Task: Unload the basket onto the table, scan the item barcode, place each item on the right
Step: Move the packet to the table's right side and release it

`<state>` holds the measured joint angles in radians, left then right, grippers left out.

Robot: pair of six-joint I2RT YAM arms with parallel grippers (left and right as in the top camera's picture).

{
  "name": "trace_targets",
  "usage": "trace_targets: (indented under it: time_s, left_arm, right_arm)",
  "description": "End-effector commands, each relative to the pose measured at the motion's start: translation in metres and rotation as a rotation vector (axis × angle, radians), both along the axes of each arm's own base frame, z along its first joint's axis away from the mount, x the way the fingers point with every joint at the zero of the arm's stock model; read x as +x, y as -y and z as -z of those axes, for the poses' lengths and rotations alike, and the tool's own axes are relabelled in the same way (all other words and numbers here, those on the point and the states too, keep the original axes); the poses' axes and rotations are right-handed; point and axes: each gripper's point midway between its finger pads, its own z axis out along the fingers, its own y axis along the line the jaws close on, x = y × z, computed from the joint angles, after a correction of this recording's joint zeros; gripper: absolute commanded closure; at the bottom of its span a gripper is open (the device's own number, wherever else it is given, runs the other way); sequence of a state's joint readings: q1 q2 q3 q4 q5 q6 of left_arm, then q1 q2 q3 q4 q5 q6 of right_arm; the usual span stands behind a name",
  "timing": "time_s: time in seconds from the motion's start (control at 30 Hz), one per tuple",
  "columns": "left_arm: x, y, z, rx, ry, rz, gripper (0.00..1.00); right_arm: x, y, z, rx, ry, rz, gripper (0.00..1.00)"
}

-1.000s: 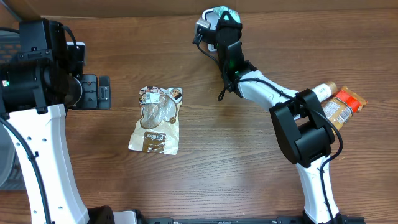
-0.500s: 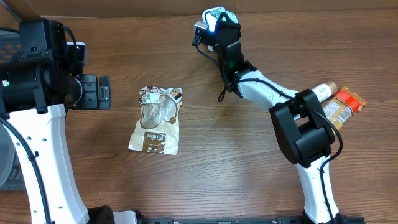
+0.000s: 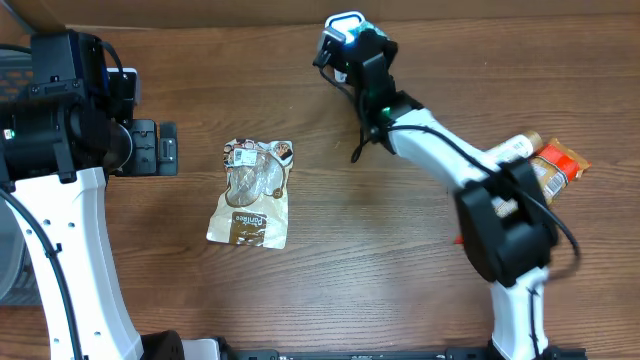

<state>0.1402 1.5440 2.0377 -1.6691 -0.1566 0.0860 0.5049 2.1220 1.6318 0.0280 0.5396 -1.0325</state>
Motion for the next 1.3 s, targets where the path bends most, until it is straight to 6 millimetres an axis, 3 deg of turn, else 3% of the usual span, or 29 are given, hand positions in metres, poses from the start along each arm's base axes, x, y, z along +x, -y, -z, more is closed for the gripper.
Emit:
trace_targets:
  time_s: [0.0,0.13,0.27,0.47,0.57,0.77,0.9,1.07,1.17,1.23,1.27]
  left_arm:
    - [0.002,-0.001,0.0,0.003,-0.003,0.015,0.0]
    - [0.002,-0.001,0.0,0.003,-0.003,0.015,0.0]
    - [0.002,-0.001,0.0,0.003,-0.003,0.015,0.0]
    - [0.002,-0.001,0.0,0.003,-0.003,0.015,0.0]
    - [0.002,-0.001,0.0,0.003,-0.003,0.015,0.01]
    - [0.002,-0.001,0.0,0.003,-0.003,0.015,0.0]
    - [0.002,-0.001,0.0,0.003,-0.003,0.015,0.01]
    - [0.002,-0.001,0.0,0.003,-0.003,0.015,0.0]
    - [0.002,-0.001,0.0,0.003,-0.003,0.015,0.0]
    - [0.002,-0.001,0.0,0.003,-0.003,0.015,0.0]
    - [0.002,-0.001,0.0,0.003,-0.003,0.015,0.0]
  right_arm:
    - [-0.041,0.01,-0.122,0.498,0.078,0.053,0.96]
    - [-0.086,0.043,-0.141,0.877,-0.109,0.154,0.96]
    - [-0.112,0.088,-0.124,1.153,-0.308,0.338,0.96]
    - [-0.13,0.167,-0.035,1.264,-0.547,0.696,0.96]
    - [-0.13,0.191,0.007,1.267,-0.595,0.792,0.96]
    - [-0.121,0.209,0.073,1.254,-0.645,0.883,0.96]
    - [-0.126,0.221,0.1,1.184,-0.65,0.973,0.96]
    - [-0.143,0.244,0.125,1.064,-0.634,1.134,0.89]
    - [-0.152,0.246,0.134,1.032,-0.667,1.168,0.76]
    - [-0.156,0.248,0.136,1.013,-0.674,1.181,0.6]
    - [-0.159,0.255,0.135,0.976,-0.651,1.206,0.59]
